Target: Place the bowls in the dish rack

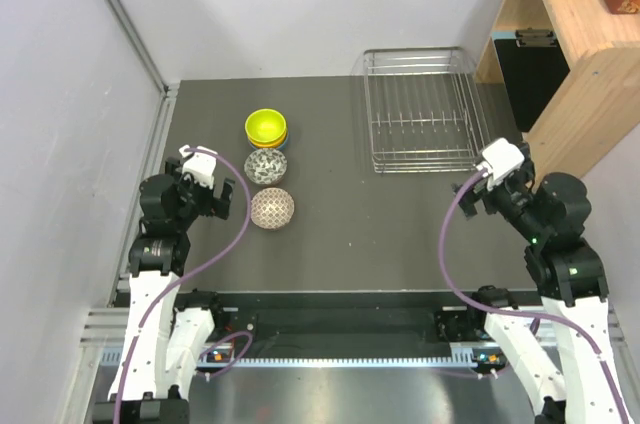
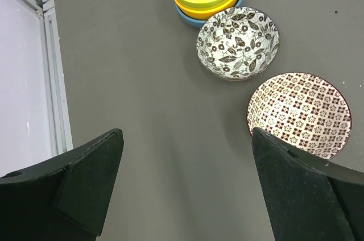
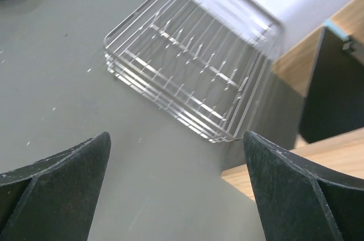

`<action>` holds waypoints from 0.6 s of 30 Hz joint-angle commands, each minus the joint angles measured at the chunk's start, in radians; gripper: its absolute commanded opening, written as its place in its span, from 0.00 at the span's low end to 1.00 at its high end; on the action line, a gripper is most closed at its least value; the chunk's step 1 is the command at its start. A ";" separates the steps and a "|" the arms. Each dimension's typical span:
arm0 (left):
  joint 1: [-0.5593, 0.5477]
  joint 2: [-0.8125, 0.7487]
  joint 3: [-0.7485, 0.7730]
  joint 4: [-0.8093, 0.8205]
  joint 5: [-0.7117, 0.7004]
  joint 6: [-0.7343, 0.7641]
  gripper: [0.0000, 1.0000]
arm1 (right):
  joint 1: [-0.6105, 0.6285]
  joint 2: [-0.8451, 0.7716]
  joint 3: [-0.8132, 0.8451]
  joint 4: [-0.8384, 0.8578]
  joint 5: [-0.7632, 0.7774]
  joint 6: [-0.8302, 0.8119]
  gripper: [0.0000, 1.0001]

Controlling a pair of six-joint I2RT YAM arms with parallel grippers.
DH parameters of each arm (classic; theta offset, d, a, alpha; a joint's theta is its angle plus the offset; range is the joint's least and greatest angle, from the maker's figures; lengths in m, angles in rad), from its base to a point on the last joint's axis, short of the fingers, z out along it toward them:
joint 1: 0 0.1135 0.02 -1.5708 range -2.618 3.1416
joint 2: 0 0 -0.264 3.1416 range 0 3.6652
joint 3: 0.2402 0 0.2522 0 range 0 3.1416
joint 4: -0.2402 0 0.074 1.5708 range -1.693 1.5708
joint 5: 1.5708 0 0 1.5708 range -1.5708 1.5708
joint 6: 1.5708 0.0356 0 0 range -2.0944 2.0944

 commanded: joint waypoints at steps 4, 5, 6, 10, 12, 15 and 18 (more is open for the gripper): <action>0.005 -0.032 -0.016 0.003 0.027 -0.009 0.99 | -0.011 0.120 0.003 -0.003 -0.072 -0.079 0.99; 0.005 -0.038 -0.019 0.007 0.030 -0.009 0.99 | -0.011 0.149 0.024 -0.011 -0.079 -0.096 1.00; 0.005 -0.046 -0.022 0.009 0.029 -0.010 0.99 | -0.011 0.216 0.035 -0.022 -0.082 -0.108 1.00; 0.005 -0.035 -0.031 0.019 0.041 -0.012 0.99 | -0.009 0.404 0.133 -0.057 -0.106 -0.156 1.00; 0.005 -0.021 -0.031 0.029 0.043 -0.015 0.99 | 0.000 0.489 0.179 -0.045 -0.114 -0.166 1.00; 0.005 -0.001 -0.033 0.041 0.038 -0.015 0.99 | 0.021 0.597 0.241 -0.031 -0.120 -0.192 0.99; 0.005 0.020 -0.037 0.046 0.023 -0.016 0.99 | 0.053 0.727 0.329 -0.060 -0.145 -0.214 0.96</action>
